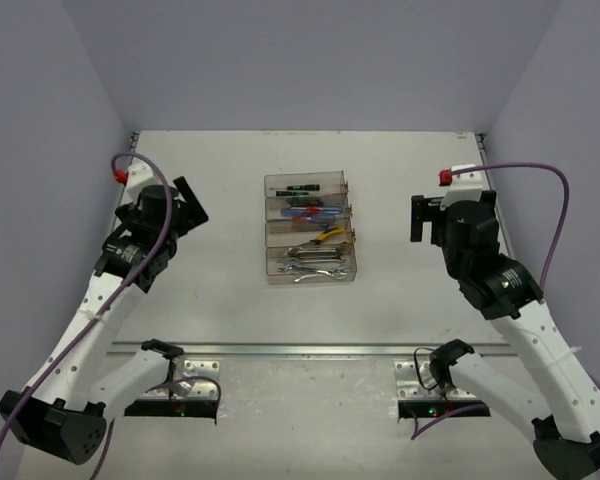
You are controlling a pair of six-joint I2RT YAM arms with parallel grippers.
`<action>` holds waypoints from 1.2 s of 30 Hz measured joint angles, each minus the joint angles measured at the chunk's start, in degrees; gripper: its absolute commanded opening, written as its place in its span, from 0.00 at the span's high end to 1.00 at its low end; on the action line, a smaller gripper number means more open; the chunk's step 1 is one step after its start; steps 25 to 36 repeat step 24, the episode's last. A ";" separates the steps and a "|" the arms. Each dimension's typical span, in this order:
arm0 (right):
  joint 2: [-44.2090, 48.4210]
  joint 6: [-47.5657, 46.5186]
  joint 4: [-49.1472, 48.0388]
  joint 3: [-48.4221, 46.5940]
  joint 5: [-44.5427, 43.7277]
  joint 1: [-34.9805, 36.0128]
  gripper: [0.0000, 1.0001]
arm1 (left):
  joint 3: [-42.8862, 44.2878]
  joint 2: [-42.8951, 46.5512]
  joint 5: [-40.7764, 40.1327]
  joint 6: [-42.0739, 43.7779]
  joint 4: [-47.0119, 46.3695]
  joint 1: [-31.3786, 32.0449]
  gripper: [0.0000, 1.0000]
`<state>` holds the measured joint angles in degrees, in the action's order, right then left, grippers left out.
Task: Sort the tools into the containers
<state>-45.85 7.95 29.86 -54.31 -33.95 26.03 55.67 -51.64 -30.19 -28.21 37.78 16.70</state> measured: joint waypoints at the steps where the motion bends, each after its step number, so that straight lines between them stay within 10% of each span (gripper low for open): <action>1: 0.50 1.69 1.72 -0.46 -0.20 -0.34 0.01 | 0.65 -0.37 0.47 0.58 -0.57 -3.07 0.00; 14: 11.71 14.30 13.00 1.19 -2.63 -0.79 0.01 | -8.41 13.26 0.92 2.57 -5.90 -5.91 0.00; 36: 11.12 14.89 14.00 3.97 -3.17 -0.77 0.01 | -10.96 11.29 1.36 3.53 -7.95 -5.91 0.00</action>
